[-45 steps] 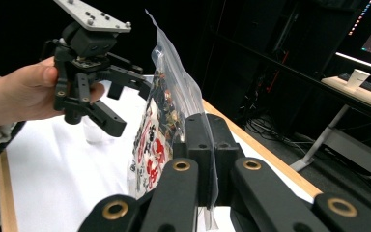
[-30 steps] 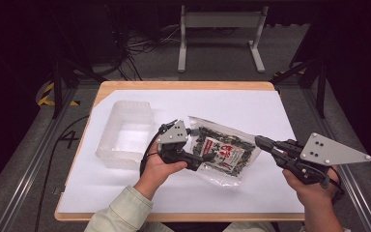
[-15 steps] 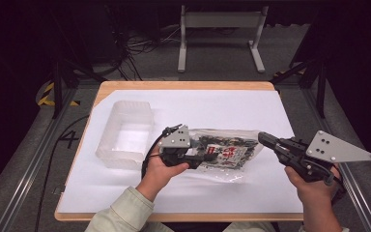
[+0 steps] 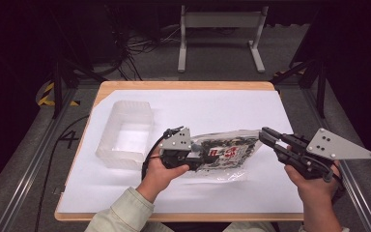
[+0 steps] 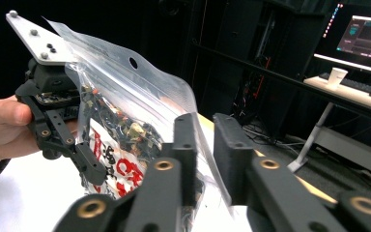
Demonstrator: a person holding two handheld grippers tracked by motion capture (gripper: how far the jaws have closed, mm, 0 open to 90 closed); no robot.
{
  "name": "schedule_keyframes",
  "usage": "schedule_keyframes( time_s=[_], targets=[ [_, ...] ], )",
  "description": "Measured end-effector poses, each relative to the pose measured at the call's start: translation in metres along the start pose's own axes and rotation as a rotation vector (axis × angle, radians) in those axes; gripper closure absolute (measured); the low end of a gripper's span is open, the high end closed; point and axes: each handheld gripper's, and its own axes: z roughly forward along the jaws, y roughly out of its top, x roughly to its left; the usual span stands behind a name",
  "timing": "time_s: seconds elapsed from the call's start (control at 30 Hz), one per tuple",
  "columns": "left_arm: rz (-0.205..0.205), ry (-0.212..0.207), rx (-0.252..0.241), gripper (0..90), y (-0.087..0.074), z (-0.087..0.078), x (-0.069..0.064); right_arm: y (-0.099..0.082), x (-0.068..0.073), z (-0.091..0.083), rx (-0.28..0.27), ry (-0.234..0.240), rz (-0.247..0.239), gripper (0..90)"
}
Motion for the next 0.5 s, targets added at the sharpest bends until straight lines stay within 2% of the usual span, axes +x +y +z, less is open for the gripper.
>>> schedule_keyframes(
  time_s=[0.13, 0.2, 0.23, 0.3, 0.5],
  targets=[
    [-0.012, 0.004, 0.001, 72.4, -0.001, -0.002, 0.001, 0.0, -0.001, 0.0, -0.005, -0.031, -0.009, 63.2],
    [-0.014, 0.008, -0.008, 72.4, -0.001, -0.004, 0.002, 0.001, -0.002, -0.001, -0.015, -0.031, 0.012, 56.4],
    [-0.014, 0.008, -0.008, 72.5, -0.001, -0.004, 0.002, 0.001, -0.002, -0.001, -0.015, -0.031, 0.012, 56.4],
    [-0.019, 0.011, -0.018, 72.5, 0.0, -0.007, 0.003, 0.0, -0.006, -0.002, -0.021, -0.029, 0.047, 46.8],
    [-0.013, 0.039, -0.047, 72.5, 0.006, -0.019, 0.005, -0.002, -0.013, -0.006, -0.034, -0.048, 0.076, 41.9]
  ],
)
